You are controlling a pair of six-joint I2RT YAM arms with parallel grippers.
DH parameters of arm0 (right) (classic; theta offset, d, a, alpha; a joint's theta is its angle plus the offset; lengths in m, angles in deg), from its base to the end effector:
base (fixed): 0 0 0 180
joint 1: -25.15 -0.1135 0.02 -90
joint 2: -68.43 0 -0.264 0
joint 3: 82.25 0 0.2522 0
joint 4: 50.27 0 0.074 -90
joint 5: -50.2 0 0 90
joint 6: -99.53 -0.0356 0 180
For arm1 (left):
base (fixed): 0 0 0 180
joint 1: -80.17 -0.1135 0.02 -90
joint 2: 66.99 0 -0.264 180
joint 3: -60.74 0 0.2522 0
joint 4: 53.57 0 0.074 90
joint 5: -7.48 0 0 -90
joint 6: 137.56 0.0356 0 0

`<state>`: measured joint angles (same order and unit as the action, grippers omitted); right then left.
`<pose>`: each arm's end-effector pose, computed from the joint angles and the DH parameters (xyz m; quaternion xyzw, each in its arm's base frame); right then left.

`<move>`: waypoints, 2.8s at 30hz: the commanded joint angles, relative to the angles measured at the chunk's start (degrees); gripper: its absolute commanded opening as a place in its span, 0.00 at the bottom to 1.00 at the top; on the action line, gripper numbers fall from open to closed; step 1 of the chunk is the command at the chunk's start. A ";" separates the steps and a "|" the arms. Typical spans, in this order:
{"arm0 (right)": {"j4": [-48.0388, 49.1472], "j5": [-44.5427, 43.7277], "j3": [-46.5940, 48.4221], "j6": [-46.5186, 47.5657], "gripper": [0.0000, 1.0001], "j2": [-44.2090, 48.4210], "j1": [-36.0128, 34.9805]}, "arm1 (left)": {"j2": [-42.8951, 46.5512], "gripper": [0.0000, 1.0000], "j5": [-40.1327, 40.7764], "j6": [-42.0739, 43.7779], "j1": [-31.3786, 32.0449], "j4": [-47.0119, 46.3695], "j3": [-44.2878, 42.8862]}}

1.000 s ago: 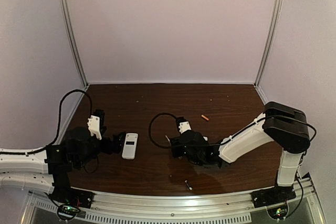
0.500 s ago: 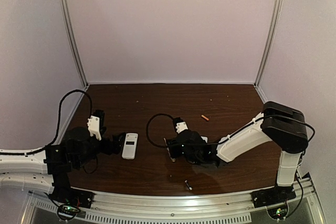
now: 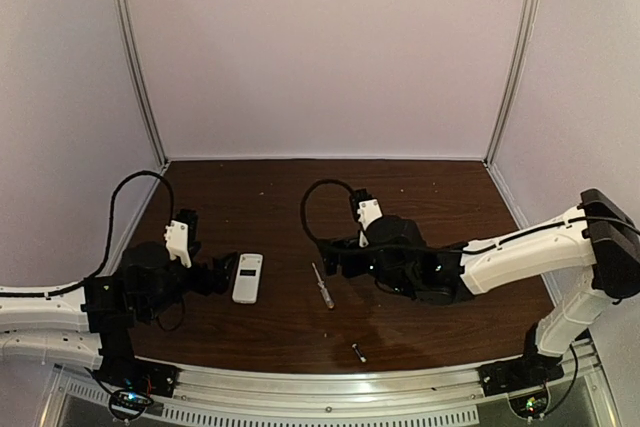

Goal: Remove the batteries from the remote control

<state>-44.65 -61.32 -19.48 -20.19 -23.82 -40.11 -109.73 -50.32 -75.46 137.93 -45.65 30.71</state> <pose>0.1574 0.3105 0.2099 -0.1542 0.8151 0.2895 0.4776 0.1065 -0.1333 0.2005 0.0511 0.8040 -0.2045 0.5560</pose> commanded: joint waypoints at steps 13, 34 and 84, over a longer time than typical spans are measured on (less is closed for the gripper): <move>-16.30 -6.88 -6.79 10.44 1.00 24.93 8.75 | -1.07 0.97 16.38 9.48 0.10 -3.29 -5.61; -19.57 -12.34 -10.52 15.00 1.00 35.80 31.74 | -14.32 0.97 -4.35 33.28 -37.76 -24.28 -6.70; 58.69 11.43 -39.59 31.37 1.00 6.21 58.61 | -47.75 0.97 -17.89 26.72 -55.09 -67.22 1.62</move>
<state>4.31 -53.02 -58.08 11.70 -13.33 16.98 -154.40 -64.70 -46.82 84.22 -105.83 31.62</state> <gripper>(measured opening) 0.996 0.970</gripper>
